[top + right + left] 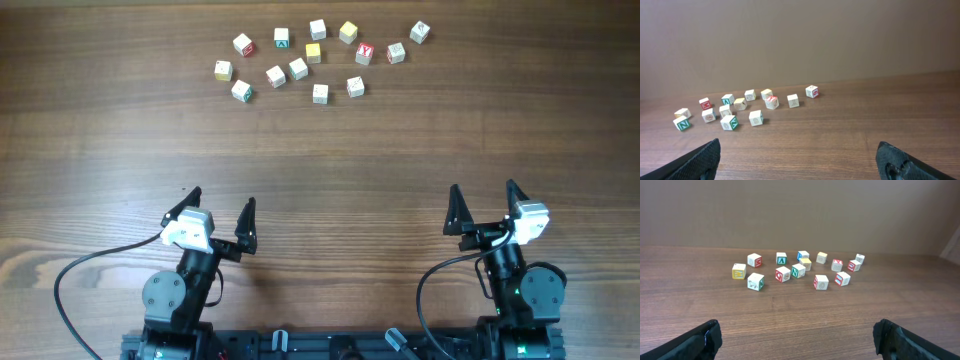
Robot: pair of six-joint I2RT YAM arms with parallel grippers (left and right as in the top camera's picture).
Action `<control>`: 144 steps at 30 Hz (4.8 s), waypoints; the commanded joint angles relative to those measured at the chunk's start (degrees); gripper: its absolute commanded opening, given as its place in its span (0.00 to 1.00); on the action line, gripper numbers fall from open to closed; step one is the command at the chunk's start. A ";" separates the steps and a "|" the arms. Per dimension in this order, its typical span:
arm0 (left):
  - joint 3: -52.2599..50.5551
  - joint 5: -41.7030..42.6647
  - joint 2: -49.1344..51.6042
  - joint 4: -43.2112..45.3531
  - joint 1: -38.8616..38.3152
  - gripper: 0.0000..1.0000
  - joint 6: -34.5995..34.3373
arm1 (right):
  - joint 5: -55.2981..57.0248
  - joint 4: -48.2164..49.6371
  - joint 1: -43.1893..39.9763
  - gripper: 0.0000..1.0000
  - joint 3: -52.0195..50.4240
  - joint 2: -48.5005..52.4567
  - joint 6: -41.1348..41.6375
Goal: Form a horizontal line
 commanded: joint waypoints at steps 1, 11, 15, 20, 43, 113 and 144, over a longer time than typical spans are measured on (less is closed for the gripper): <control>-0.22 0.70 -0.55 -0.28 -0.07 1.00 1.14 | 0.98 0.33 -0.33 1.00 -0.07 -0.61 0.44; -0.22 0.72 -0.55 -0.28 -0.07 1.00 1.14 | 0.98 0.33 -0.33 1.00 -0.07 -0.61 0.42; -0.22 0.70 -0.55 -0.28 -0.04 1.00 1.14 | 0.98 0.33 -0.33 1.00 -0.07 -0.61 0.42; -0.22 0.70 -0.55 -0.28 -0.04 1.00 1.14 | 0.98 0.33 -0.33 1.00 -0.07 -0.61 0.39; -0.22 1.22 -0.55 -0.24 -0.07 1.00 1.09 | 0.98 0.33 -0.33 1.00 -0.07 -0.61 0.42; 77.22 -10.73 101.35 -11.72 -6.43 0.99 -21.59 | 0.98 0.33 -0.33 1.00 -0.07 -0.61 0.42; 77.22 -14.64 129.52 18.62 -6.36 0.83 -32.22 | 0.98 0.33 -0.33 1.00 -0.07 -0.61 0.42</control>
